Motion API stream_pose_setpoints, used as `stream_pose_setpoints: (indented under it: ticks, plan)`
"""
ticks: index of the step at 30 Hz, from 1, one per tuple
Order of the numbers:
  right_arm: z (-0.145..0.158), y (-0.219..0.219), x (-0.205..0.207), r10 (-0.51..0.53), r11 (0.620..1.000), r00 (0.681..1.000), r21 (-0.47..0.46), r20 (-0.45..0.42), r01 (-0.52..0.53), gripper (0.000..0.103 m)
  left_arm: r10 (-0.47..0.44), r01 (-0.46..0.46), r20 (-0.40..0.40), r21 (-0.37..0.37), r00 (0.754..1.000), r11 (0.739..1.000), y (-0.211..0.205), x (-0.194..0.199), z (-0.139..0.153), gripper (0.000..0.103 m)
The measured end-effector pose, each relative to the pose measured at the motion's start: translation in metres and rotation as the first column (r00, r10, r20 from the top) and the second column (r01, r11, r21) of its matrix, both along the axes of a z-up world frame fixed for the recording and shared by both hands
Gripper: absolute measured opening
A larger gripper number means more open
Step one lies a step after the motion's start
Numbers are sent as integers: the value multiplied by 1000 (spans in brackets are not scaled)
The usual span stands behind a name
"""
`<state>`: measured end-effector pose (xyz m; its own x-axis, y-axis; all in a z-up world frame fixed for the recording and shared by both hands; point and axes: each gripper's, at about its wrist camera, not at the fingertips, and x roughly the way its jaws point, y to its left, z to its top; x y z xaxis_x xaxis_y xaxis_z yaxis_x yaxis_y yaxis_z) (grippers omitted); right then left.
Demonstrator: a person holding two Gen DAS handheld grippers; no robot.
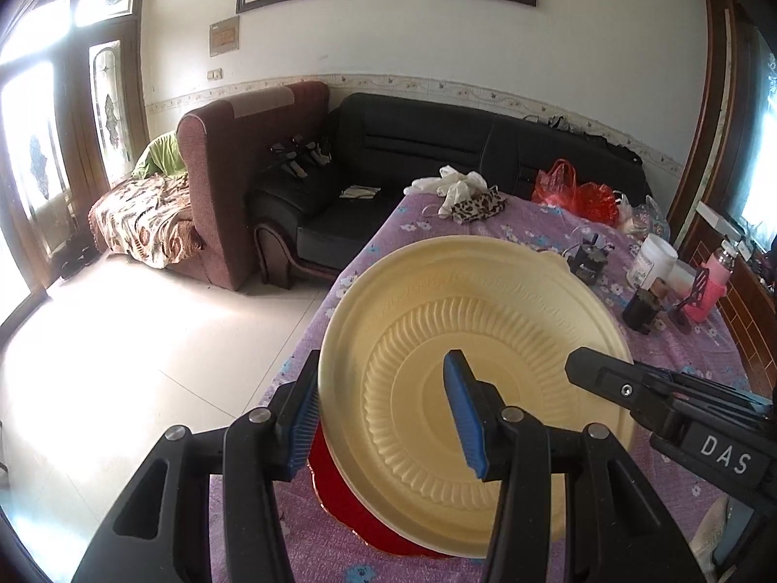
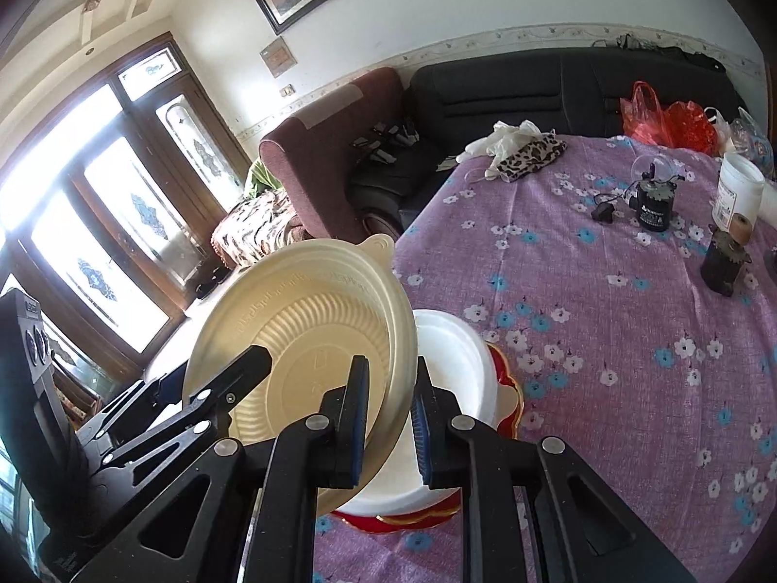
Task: Organize plates and bowls
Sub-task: 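Lower the strainer bowl into the top white bowl with both grippers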
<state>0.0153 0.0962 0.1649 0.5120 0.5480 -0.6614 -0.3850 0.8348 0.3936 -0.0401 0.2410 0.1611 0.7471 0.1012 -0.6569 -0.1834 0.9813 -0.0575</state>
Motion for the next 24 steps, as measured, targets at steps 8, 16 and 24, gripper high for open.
stream_pose_setpoints:
  ticks: [8,16,24]
  plan:
    - [-25,2,17,-7,999,1000,-39,-29,6,19,6,-7,-67,-5,998,1000,-2,24,-30,47]
    - [-38,10,24,-11,995,1000,-96,-10,10,19,10,-9,-84,12,996,1000,1,36,-42,47]
    - [-38,11,27,-11,995,1000,-100,1,11,19,13,-12,-83,16,996,1000,4,40,-44,47]
